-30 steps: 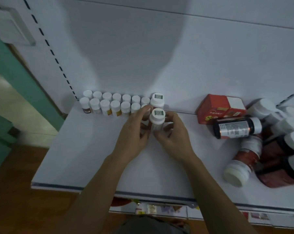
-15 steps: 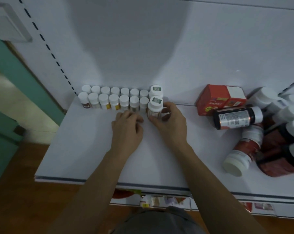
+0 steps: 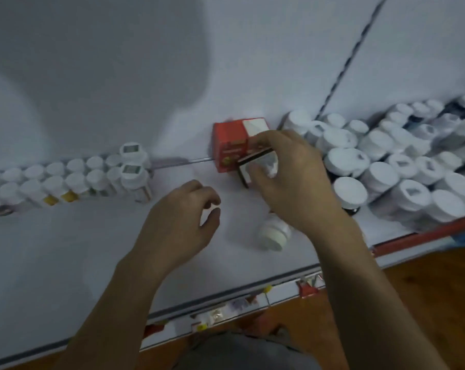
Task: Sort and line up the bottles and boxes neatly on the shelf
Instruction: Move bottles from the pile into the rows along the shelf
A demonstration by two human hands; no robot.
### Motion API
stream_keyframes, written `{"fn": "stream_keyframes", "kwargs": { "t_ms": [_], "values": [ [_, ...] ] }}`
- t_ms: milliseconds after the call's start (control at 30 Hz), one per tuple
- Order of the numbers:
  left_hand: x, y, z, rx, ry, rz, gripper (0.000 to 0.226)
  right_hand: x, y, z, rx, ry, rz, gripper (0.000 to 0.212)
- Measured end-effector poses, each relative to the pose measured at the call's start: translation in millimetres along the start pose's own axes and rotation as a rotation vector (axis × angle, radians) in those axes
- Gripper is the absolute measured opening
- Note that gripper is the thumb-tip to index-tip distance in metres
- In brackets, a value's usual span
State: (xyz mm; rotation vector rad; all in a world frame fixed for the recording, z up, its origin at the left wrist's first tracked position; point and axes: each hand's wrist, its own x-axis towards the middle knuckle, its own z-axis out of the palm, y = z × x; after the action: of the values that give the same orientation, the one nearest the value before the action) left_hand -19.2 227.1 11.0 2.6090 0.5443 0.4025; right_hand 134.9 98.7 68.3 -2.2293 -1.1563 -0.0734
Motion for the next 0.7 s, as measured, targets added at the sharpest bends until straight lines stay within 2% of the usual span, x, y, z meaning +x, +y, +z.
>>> {"fn": "stream_keyframes", "kwargs": {
  "t_ms": [67,200,267,367,500,633,700],
  "values": [
    [28,34,1,0.035,-0.003,0.086,0.021,-4,28,-41,-0.127,0.006,0.035,0.032],
    [77,99,7,0.050,0.008,0.213,0.024,-19,92,-109,-0.170,0.094,0.091,0.033],
    [99,126,14,0.137,-0.027,0.247,0.027,-28,128,-134,-0.167,0.122,0.120,0.031],
    [129,163,23,0.210,-0.069,0.245,0.024,-35,182,-166,-0.154,0.068,0.173,0.032],
    [167,209,36,0.292,-0.179,0.183,0.039,-38,245,-191,-0.095,-0.011,0.152,0.031],
    [187,246,55,0.414,-0.307,0.169,0.051,-35,299,-210,0.065,0.223,0.098,0.024],
    [190,262,69,0.384,-0.293,0.174,0.053,-27,324,-221,0.058,0.201,0.089,0.023]
  ]
}}
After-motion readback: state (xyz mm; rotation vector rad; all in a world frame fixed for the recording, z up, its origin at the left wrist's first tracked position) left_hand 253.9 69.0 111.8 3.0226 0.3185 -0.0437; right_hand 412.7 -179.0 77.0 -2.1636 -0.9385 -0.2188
